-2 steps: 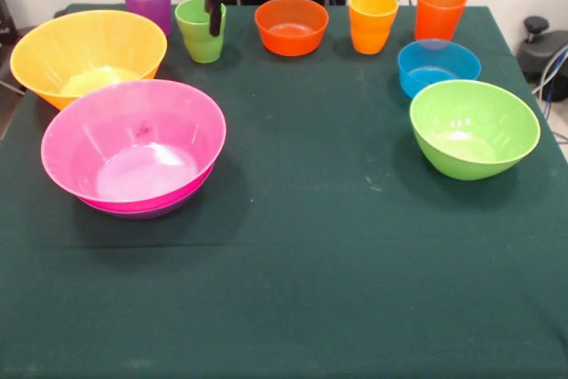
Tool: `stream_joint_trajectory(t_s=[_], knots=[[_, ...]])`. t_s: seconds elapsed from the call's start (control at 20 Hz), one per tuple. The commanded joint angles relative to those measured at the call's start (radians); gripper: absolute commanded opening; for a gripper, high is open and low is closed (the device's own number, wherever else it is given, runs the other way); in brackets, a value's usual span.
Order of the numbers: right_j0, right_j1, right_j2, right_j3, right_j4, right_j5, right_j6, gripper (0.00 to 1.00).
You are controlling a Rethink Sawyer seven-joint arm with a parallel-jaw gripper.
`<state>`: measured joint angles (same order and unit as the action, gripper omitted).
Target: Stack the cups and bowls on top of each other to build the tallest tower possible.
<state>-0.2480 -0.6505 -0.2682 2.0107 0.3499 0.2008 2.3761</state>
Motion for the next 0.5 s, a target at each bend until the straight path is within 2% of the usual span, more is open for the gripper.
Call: stream_joint_trajectory(t_s=[0.05,0.3,0.5], knots=[[0.020,-0.001,0.096,-0.014,-0.012,0.073,0.089,1.00],[0.094,0.006,0.021,-0.069,0.032,0.162,0.168,1.00],[0.124,0.010,-0.006,-0.103,0.054,0.218,0.205,1.00]])
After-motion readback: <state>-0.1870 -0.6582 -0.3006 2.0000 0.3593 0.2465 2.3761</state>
